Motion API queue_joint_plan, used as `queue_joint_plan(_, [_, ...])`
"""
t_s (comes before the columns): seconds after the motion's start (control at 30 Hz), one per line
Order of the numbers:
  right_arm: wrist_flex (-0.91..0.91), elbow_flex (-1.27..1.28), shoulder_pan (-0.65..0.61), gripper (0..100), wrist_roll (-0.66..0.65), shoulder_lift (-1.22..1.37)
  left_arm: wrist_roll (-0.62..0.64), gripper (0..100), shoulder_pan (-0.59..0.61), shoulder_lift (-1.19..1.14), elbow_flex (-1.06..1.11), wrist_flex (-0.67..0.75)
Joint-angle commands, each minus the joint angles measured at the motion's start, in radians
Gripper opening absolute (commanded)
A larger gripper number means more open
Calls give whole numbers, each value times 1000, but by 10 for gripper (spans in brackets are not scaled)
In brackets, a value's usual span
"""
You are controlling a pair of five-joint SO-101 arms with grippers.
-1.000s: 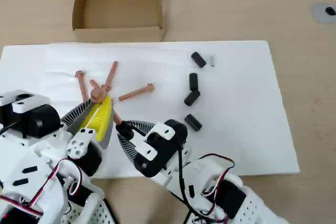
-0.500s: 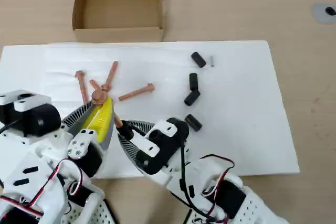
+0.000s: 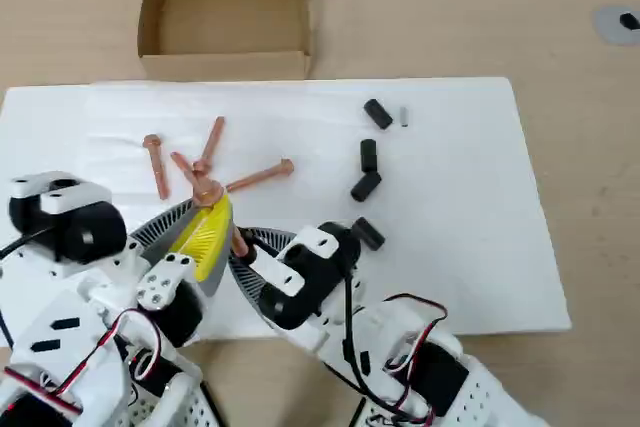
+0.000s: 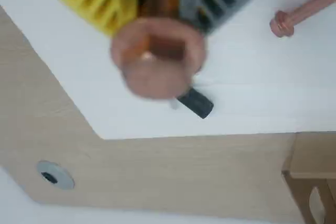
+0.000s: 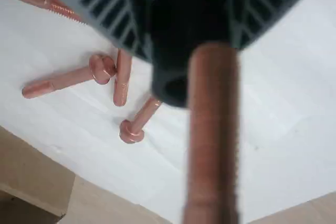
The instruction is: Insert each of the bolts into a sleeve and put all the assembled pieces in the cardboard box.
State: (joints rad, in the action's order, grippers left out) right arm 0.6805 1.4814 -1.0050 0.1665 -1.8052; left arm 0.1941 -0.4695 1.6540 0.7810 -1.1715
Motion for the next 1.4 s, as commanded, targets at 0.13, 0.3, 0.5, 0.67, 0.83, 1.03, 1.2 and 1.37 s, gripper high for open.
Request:
queue_joint_plan(0.13, [-26,-5,16,9,6,-87,-34,5,87,-2,-5,17])
queue_joint_plan(0.3, [-26,-5,16,9,6,-84,-29,5,98,-2,-11,23])
queue_joint_plan(0.5, [-26,-5,16,9,6,-84,2,5,100,-7,-5,84])
queue_joint_plan(0.67, [-26,-5,16,9,6,-84,12,5,100,-8,-3,95])
queue_joint_plan(0.83, [-28,-5,16,9,8,-84,12,5,100,-8,12,97])
queue_joint_plan(1.03, [-28,-5,16,9,8,-84,12,5,98,-2,60,129])
queue_joint_plan(1.2, [-28,-5,16,9,8,-84,8,5,51,-4,61,123])
queue_joint_plan(1.37, [-28,-5,16,9,8,-84,8,5,40,-7,61,114])
